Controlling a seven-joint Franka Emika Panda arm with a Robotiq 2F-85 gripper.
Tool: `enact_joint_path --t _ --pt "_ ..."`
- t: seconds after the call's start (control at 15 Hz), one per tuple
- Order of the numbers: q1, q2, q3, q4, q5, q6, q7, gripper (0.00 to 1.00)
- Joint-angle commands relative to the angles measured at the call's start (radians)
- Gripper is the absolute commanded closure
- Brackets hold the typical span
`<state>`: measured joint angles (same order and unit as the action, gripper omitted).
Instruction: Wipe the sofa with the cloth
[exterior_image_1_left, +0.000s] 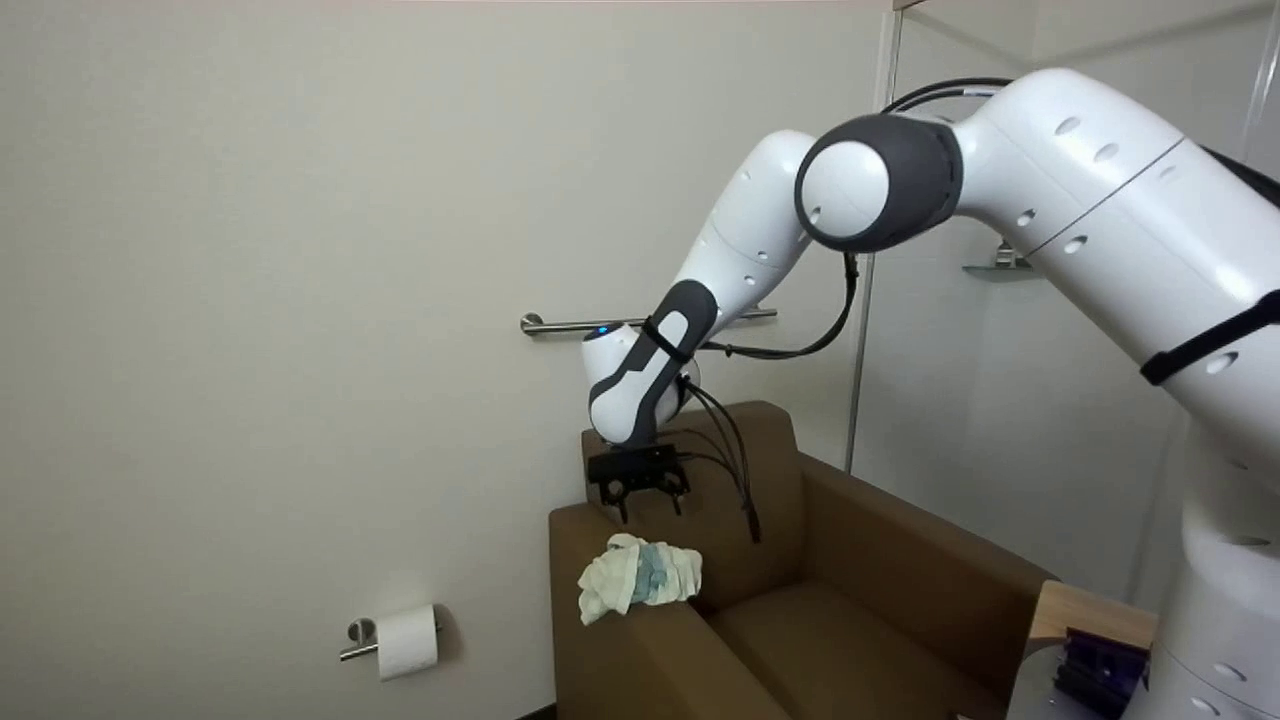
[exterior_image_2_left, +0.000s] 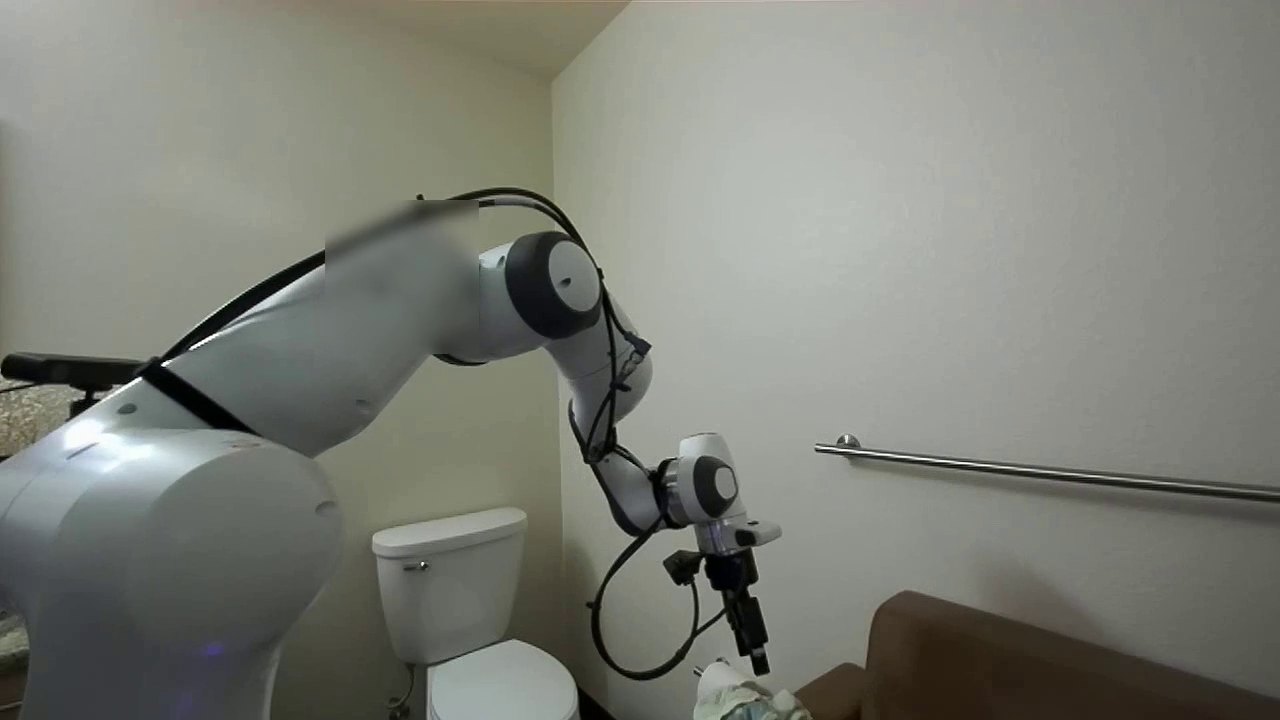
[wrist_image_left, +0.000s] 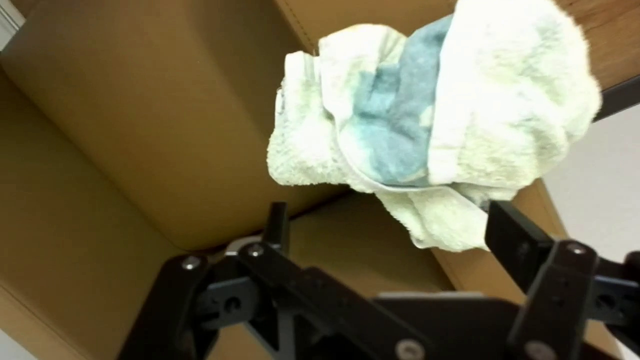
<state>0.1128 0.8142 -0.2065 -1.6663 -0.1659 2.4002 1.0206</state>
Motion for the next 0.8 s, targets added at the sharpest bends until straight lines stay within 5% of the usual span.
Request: enact_joint_path --t 0.0,0.4,0.73 --pt "-0.128 0.176 0.046 0.185 0.1 -0.039 -0.127 0.0" --pt "-0.278 0.437 0.14 0.531 0.253 -0.144 -0.381 0.0" --pt "-0.268 0.496 0.086 0.714 0.282 -0.239 -0.35 0.0"
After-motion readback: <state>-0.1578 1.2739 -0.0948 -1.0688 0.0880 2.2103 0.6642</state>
